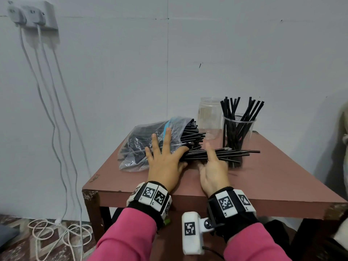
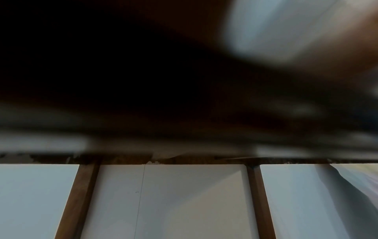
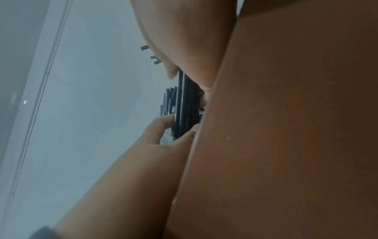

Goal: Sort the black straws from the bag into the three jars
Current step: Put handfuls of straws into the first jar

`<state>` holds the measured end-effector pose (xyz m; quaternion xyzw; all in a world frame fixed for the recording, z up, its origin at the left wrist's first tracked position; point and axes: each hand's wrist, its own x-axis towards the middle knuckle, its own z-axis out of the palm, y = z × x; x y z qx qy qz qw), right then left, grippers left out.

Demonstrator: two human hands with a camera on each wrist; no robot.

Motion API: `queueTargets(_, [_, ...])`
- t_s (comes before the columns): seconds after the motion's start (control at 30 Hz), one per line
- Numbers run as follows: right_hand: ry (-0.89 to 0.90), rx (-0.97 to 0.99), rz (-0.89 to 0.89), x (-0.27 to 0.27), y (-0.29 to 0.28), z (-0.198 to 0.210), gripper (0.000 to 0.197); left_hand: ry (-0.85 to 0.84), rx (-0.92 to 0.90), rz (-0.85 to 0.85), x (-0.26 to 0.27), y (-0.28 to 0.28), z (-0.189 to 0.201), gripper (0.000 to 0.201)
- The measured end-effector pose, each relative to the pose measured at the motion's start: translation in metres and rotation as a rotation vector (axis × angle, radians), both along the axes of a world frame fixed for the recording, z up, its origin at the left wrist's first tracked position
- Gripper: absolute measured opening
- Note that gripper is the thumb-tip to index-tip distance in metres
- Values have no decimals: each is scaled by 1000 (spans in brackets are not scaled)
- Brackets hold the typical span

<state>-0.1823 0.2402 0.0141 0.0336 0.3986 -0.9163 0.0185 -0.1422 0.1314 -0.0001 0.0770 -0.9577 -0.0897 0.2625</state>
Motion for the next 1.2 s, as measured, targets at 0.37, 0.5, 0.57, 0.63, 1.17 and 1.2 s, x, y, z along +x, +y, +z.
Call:
queueTargets(0.37, [-29,-42,-188,2,4,3,13,6,1,-6,0,-2,-2,38])
queueTargets(0.5, [2,-83,-140,3,4,2,3,23,20,-19,-1,-3,-3,35])
queueTargets(0.57, [21,-54,-79,5,1,1,6,19,16,-19,0,-3,-3,34])
queueTargets(0.63, [23,5,-30,6,-3,0,8,10,10,-20,0,-3,-3,35])
queueTargets(1.17, [-11,-17,0,9,6,4,25,9,6,-24,-1,-3,-3,33])
queueTargets(1.2, [-15,-16,2,10,3,3,26,9,6,-26,0,-3,-3,33])
